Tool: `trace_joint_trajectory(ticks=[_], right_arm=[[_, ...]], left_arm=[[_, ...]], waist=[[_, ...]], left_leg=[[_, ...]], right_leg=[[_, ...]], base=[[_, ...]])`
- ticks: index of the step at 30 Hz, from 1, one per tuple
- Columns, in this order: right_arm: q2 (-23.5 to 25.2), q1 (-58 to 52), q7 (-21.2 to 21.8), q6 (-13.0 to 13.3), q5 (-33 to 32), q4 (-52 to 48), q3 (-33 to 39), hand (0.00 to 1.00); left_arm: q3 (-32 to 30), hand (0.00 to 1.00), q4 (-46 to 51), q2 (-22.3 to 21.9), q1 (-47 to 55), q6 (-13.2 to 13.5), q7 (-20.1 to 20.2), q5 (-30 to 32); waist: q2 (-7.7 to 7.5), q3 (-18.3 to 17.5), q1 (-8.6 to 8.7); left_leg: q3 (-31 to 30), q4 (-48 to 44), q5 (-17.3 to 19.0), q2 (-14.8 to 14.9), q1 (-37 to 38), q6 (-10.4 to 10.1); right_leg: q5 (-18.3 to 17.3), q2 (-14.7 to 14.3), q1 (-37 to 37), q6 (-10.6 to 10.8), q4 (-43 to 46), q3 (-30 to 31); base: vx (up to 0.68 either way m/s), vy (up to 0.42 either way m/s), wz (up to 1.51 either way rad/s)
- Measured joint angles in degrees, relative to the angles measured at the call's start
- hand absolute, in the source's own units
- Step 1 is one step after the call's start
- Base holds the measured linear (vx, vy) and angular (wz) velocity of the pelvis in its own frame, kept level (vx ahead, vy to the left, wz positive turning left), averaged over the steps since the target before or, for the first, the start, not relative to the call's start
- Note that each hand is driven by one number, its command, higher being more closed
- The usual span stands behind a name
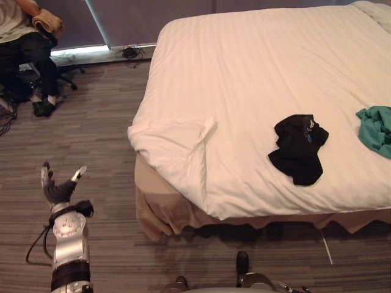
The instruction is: Tidy the bed and pick cloth on bed and put in laundry
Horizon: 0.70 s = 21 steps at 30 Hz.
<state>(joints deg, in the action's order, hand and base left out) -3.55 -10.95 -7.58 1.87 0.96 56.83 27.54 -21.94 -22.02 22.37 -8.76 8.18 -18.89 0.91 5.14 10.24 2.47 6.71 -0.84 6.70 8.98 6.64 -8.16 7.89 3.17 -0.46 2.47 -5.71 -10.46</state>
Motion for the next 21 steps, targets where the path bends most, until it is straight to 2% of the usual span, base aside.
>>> trace_joint_trajectory(ticks=[4,7,10,14,15,17,21], right_arm=[[0.01,0.5,0.03,0.26,-0.67,-2.05,-0.13,0.0],[-0.01,3.22,-0.01,0.33,-1.04,-3.26,-0.64,0.0],[0.16,4.62,-0.26,0.6,-1.66,-4.98,-2.21,0.0],[0.35,5.34,-1.61,1.55,-3.21,-6.83,-3.39,0.0],[0.46,5.4,-1.86,1.56,-3.34,-7.03,-3.42,0.0],[1.13,5.43,-2.41,1.63,-4.46,-8.57,-3.98,0.0],[1.24,5.47,-2.45,1.75,-5.64,-10.92,-4.52,0.0]], left_arm=[[5.69,0.0,0.37,4.48,-8.03,-0.12,-0.14,3.37],[12.73,0.0,-1.13,7.41,-18.6,-0.41,-0.14,7.33],[17.83,0.0,-6.45,8.07,-26.15,-1.43,-0.13,10.72],[25.9,0.0,-13.61,7.95,-36.57,-3.03,0.13,13.79],[26.74,1.0,-14.38,7.91,-37.81,-3.21,0.23,14.12],[28.91,1.0,-18.16,7.39,-42.34,-4.03,1.2,16.11],[30.86,1.0,-23.04,6.1,-46.54,-5.56,1.87,21.43]], waist=[[-0.1,0.79,0.15],[-1.04,4.87,0.82],[-1.99,7.95,2.96],[-2.31,11.93,3.3],[-2.32,12.38,3.32],[-2.41,14.21,3.34],[-2.46,14.67,2.99]], left_leg=[[1.99,-0.3,-0.81,-0.58,-4.31,0.04],[5.12,-0.57,-1.91,-1.31,-8.74,0.06],[7.41,-1.77,-1.89,-1.25,-11.23,0.06],[10.87,-3.97,-1.85,-0.81,-14.92,0.08],[11.16,-4.36,-1.82,-0.73,-15.48,0.13],[12.19,-6.26,-1.36,-0.08,-17.01,0.35],[14.11,-10.37,0.44,0.92,-19.21,1.25]], right_leg=[[1.33,0.22,-5.39,-0.08,0.04,2.47],[3.54,0.96,-11.11,-0.35,0.07,5.21],[4.45,0.84,-14.24,-0.56,0.27,7.37],[4.61,0.92,-18.75,-0.74,2.32,9.15],[4.61,0.93,-19.2,-0.74,2.56,9.21],[4.6,0.93,-19.91,-0.74,3.01,8.97],[4.36,1.04,-21.4,-0.47,4.39,8.97]], base=[[-0.05,0.0,-0.26],[-0.1,-0.018,-0.37],[-0.05,-0.031,-0.33],[-0.03,-0.041,-0.2],[0.0,0.0,0.0],[-0.02,-0.014,0.07],[-0.02,0.01,0.03]])
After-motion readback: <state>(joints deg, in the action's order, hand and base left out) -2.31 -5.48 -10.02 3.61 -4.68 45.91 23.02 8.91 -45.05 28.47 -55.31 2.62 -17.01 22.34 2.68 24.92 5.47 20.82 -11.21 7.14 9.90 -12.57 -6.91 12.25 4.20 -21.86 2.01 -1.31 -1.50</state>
